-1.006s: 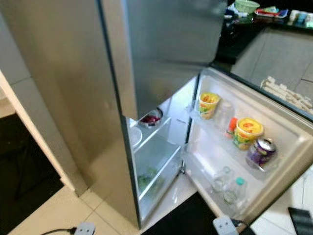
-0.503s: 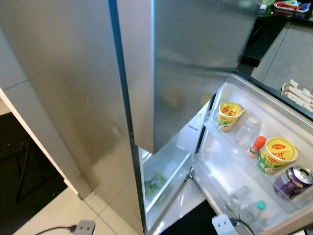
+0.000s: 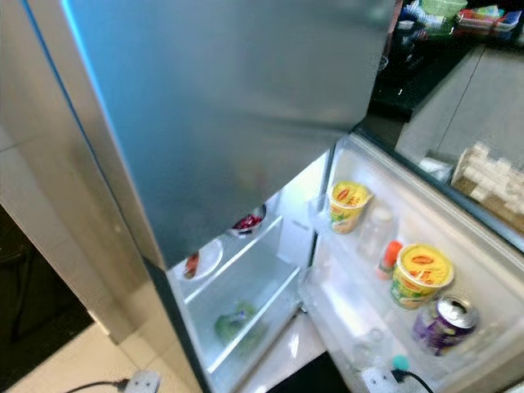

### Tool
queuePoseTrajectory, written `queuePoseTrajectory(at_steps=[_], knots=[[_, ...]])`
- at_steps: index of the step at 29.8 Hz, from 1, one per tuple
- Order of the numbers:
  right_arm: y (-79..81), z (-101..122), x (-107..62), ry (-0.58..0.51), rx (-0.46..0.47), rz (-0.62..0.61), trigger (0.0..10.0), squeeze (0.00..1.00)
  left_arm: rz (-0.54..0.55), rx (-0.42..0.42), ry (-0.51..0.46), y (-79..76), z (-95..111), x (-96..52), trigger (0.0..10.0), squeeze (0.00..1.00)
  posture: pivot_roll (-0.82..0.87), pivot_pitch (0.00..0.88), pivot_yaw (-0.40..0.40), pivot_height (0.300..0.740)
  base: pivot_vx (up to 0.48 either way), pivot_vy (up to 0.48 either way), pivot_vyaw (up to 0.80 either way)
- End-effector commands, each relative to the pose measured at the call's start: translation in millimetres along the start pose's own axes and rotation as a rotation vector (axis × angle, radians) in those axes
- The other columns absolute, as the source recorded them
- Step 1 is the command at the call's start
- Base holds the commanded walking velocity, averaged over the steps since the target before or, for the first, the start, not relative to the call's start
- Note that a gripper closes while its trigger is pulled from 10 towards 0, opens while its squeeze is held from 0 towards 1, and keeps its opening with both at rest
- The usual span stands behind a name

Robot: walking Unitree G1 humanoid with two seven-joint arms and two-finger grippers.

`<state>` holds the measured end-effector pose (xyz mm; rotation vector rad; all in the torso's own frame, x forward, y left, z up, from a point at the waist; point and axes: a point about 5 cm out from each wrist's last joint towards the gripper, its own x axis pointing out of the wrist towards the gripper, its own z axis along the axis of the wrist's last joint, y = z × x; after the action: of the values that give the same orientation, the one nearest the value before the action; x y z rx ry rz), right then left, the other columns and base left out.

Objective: Restocking fridge

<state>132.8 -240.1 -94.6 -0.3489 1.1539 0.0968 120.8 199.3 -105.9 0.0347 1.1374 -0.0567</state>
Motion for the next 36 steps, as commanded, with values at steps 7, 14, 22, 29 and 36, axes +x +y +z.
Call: queuePoseTrajectory(at_steps=[7, 14, 22, 29, 36], knots=[[10.1, 21, 0.8, -0.118, 0.062, 0.151, 10.0, 0.0, -0.037, -0.013, 0.02, -9.4, -6, 0.6, 10.0, 0.0, -0.05, 0.0, -0.013, 0.74, 0.0, 0.0, 0.0], [21.7, 49, -0.5, -0.242, 0.028, 0.289, 10.0, 0.0, -0.041, -0.007, 0.021, -10.2, -6, 0.7, 10.0, 0.0, -0.05, 0.0, -0.013, 0.74, 0.0, 0.0, 0.0], [33.3, 87, -6.4, -0.381, -0.049, 0.468, 10.0, 0.0, -0.045, 0.002, 0.025, -11.4, -6, 0.7, 10.0, 0.0, -0.05, 0.0, -0.013, 0.74, 0.0, 0.0, 0.0], [33.1, 133, -18.4, -0.56, -0.097, 0.569, 10.0, 0.0, -0.045, 0.011, 0.028, -11.9, -7, 0.6, 10.0, 0.0, -0.05, 0.0, -0.015, 0.74, 0.0, 0.0, 0.0], [19.2, 165, -29.0, -0.697, -0.125, 0.514, 10.0, 0.0, -0.044, 0.01, 0.029, -11.7, -8, 0.6, 10.0, 0.0, -0.05, 0.0, -0.015, 0.74, 0.0, 0.0, 0.0]])
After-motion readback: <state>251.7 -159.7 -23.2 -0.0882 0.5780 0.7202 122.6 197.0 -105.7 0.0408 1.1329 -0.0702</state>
